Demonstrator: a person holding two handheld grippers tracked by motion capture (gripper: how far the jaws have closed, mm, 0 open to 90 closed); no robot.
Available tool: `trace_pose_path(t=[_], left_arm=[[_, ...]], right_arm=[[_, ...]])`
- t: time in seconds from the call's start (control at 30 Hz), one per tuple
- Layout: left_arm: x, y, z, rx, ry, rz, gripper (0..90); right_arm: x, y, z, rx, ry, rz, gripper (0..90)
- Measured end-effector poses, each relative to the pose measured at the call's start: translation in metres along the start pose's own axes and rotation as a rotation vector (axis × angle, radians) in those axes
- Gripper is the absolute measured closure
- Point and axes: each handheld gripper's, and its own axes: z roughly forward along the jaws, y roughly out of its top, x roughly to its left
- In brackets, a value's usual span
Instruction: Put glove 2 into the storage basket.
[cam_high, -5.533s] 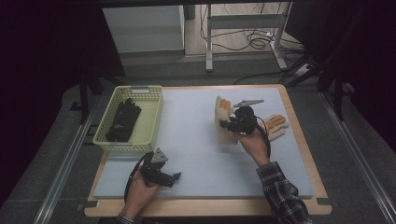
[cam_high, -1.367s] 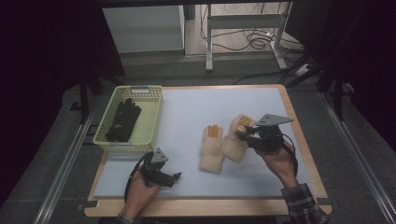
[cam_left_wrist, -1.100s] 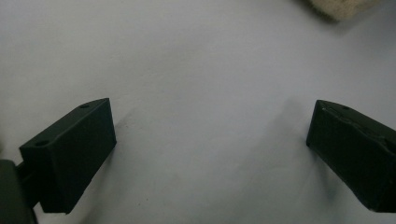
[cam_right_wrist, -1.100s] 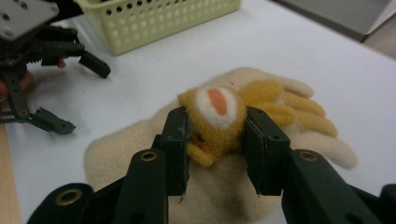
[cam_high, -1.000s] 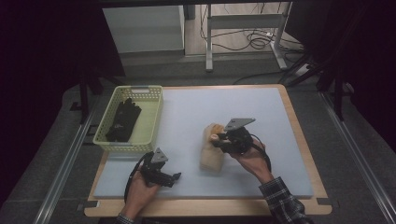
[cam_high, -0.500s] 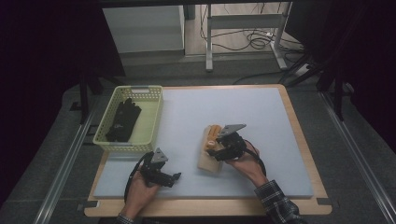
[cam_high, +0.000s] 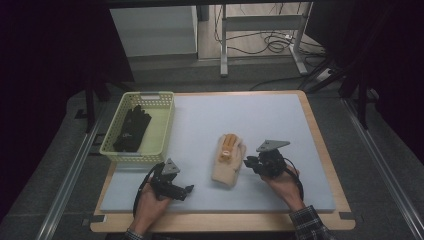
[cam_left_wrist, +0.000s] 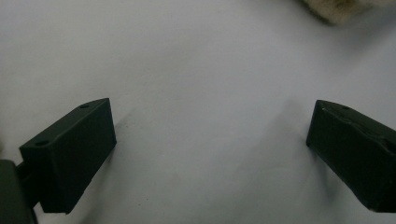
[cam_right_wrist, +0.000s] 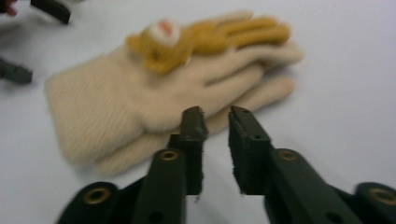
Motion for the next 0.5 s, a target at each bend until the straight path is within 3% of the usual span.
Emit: trace_pose_path(t=[0.2,0.33,0.5], left_arm=[[0.000,0.000,0.000,0.000,0.000,0.000,1.7],[0.000,0.000,0.000,0.000,0.000,0.000,1.8],[0.000,0.000,0.000,0.000,0.001,0.001,1.8]], right_arm=[[0.014,-0.019,0.014,0.038,0.042,-0.016,83.6],[0.022,-0.020,0.027,0.057,0.053,-0.033,83.6],[0.029,-0.015,0.037,0.038,0.071,-0.027,83.3]])
